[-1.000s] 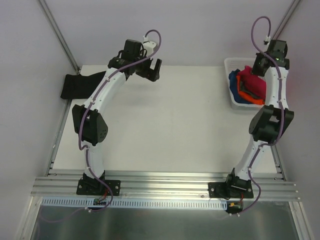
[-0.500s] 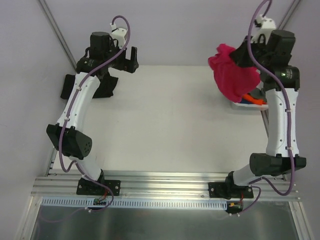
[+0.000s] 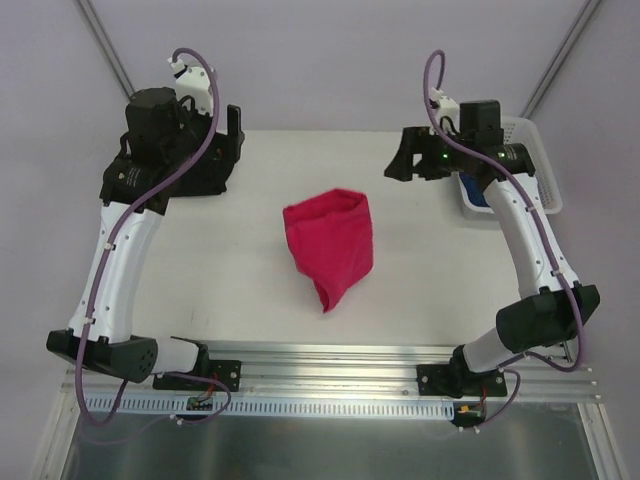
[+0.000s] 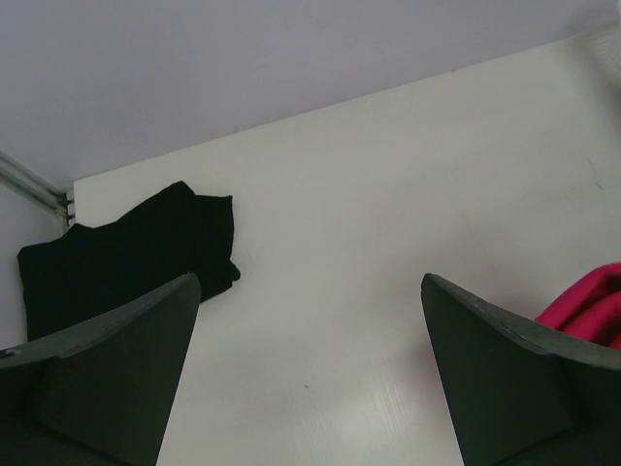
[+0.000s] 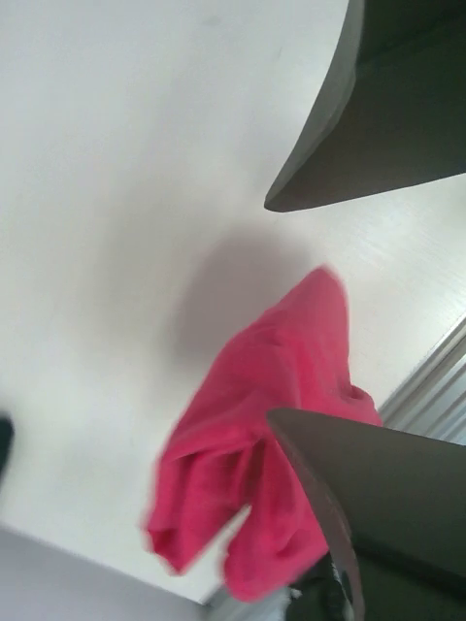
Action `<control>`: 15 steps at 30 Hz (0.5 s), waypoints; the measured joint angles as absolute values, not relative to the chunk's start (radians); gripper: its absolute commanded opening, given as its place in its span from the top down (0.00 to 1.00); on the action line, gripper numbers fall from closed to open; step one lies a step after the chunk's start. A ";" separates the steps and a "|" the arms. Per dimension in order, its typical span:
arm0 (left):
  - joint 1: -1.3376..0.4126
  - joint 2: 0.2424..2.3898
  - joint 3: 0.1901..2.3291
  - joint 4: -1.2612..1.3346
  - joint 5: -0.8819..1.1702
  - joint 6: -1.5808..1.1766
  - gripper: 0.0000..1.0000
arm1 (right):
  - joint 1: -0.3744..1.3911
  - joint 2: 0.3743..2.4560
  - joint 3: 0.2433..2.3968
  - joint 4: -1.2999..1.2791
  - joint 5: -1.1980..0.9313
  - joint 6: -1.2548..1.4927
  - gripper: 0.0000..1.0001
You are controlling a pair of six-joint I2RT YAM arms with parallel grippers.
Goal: Fold and stack the t-shirts
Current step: Move the tshirt to the center of the board
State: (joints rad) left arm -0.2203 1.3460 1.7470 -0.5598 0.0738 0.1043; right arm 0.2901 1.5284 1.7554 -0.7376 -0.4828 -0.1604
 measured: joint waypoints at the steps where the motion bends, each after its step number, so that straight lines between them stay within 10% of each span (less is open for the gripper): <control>1: -0.220 1.329 1.732 -0.561 0.068 0.107 0.01 | 0.240 1.528 1.723 -0.738 -0.467 -0.163 0.11; 7: -0.194 1.239 1.630 -0.567 0.067 0.113 0.01 | 0.098 1.524 1.615 -0.759 -0.397 -0.132 0.16; 15: -0.181 1.231 1.593 -0.580 0.053 0.112 0.01 | 0.490 1.425 1.495 -0.742 -0.439 -0.188 0.43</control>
State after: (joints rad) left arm -0.1814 1.2312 1.5932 -0.5797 0.0528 0.1116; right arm 0.4904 1.4246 1.4952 -0.7418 -0.4385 -0.1883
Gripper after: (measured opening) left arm 0.992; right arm 0.671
